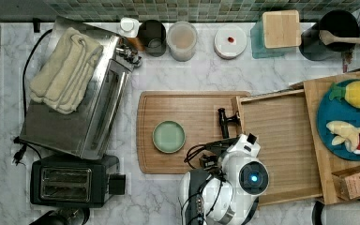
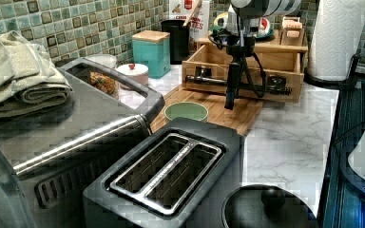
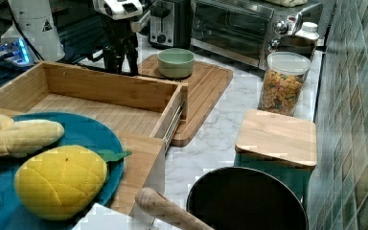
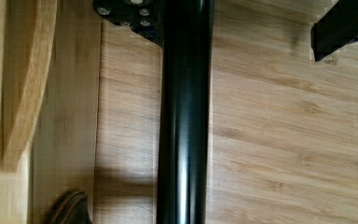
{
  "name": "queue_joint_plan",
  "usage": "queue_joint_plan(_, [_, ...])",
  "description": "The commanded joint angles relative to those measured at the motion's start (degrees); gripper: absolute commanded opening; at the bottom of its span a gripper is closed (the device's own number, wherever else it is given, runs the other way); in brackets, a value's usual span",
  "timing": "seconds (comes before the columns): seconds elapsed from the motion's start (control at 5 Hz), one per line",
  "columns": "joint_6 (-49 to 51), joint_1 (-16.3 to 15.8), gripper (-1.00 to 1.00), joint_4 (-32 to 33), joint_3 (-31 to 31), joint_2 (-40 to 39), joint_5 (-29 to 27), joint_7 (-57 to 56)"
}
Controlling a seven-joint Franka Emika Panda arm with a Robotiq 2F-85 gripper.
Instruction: Open the drawer.
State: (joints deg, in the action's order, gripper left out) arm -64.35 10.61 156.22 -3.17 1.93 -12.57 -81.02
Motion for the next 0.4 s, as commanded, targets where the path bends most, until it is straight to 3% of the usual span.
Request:
queue_joint_plan(0.2, [3.5,-8.56,1.0,1.81,5.23,4.34,-1.63,3.54])
queue_joint_plan(0.4, [3.47,-9.0,1.0,1.8,4.77,4.34,-1.53,3.62])
